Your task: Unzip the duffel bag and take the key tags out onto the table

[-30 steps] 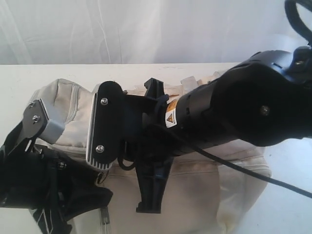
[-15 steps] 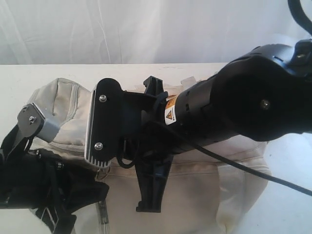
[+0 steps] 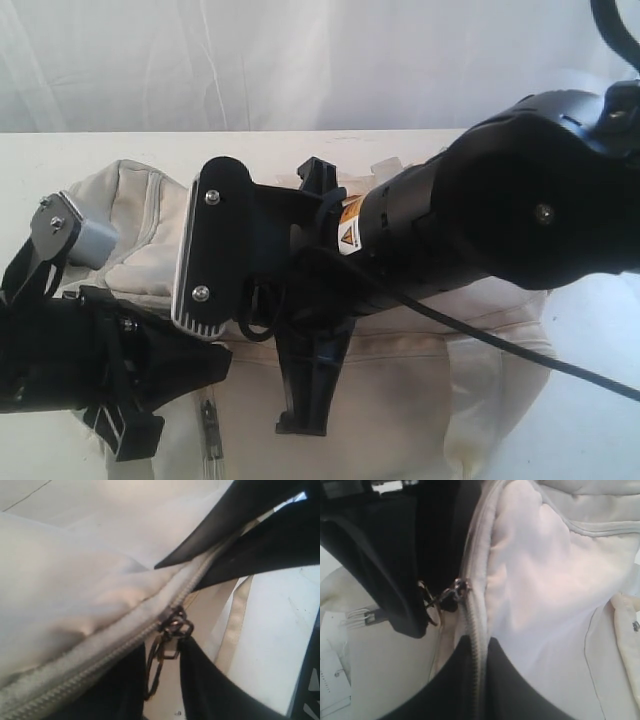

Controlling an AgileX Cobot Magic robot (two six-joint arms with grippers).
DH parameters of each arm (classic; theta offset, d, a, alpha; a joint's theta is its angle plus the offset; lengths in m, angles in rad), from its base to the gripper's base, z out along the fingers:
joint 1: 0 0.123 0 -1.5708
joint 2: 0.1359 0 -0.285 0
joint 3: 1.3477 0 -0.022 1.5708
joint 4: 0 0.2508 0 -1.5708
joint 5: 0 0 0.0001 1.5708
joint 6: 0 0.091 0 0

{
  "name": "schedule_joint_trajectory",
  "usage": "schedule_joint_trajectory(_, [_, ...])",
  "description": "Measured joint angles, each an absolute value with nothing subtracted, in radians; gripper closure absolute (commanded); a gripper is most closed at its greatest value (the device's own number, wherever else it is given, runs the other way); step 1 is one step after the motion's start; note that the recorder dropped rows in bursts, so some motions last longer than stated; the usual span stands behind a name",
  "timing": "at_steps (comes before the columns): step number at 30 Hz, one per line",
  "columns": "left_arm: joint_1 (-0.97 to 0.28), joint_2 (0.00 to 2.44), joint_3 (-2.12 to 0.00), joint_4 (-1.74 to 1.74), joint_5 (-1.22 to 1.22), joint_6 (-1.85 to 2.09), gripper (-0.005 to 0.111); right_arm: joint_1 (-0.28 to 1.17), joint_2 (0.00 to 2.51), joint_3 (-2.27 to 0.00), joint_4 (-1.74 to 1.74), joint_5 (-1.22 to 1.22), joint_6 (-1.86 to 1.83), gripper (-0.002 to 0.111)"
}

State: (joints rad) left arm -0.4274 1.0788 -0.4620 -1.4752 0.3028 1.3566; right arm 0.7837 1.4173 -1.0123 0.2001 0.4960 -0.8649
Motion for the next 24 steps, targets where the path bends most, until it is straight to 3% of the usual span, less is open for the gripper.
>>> schedule_joint_trajectory(4, [-0.427,1.079,-0.462,-1.471,0.326,1.363,0.107,0.784,1.417,-1.014,0.200,0.498,-0.864,0.108])
schedule_joint_trajectory(11, [-0.427,1.076,-0.465,-1.335,0.383,1.227,0.107,0.784,1.417,-1.014,0.200,0.511,-0.857,0.108])
schedule_joint_trajectory(24, [-0.427,0.925,-0.546,-0.672,0.443,0.566,0.107,0.788,1.417,-1.014,0.204,0.540,-0.851,0.108])
